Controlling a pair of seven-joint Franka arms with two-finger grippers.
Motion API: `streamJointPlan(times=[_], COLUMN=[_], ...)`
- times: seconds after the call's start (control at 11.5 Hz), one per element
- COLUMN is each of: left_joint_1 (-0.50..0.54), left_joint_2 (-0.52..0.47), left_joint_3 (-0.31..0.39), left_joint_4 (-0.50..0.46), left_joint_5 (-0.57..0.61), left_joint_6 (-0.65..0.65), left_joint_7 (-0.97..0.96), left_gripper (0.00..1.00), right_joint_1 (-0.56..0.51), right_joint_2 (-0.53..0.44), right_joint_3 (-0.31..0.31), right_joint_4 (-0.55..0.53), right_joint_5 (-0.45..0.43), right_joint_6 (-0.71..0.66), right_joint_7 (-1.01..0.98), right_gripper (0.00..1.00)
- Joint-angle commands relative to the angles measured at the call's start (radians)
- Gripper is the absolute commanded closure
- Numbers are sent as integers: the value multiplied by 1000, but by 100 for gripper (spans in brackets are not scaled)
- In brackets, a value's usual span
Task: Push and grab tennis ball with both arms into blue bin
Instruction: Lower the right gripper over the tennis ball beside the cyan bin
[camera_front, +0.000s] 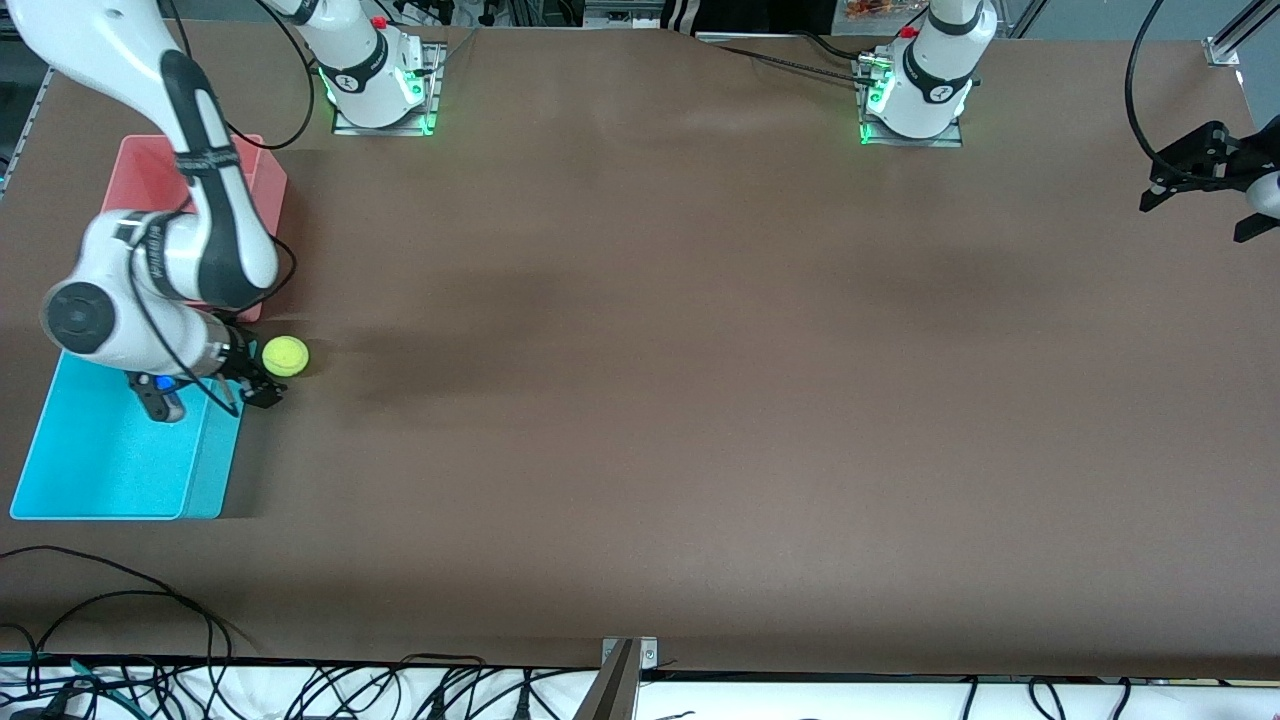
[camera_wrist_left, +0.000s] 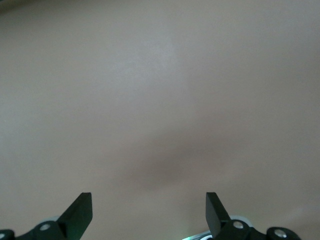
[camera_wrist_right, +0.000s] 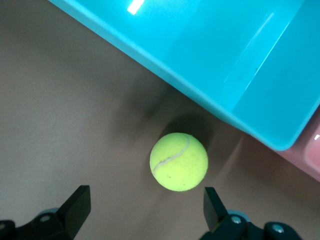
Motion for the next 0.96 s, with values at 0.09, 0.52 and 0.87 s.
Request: streamJointPlan(times=[0.09, 0.52, 0.87], left_joint_1=[5, 26, 45], left_joint_2=[16, 25, 48], left_joint_3=[1, 2, -1], left_joint_4=[38, 21, 21], left_joint_5=[-10, -11, -27], left_joint_6=[-22, -110, -163], left_joint_7=[4, -10, -21], left_gripper=[0, 0, 0], right_joint_1=[43, 54, 66], right_joint_2=[13, 61, 79], right_joint_3=[-15, -15, -16], right_joint_4=[-112, -122, -119], right_joint_5=[-201, -275, -280], right_joint_6=[94, 132, 143], right_joint_7=[143, 243, 287], right_gripper=[0, 0, 64])
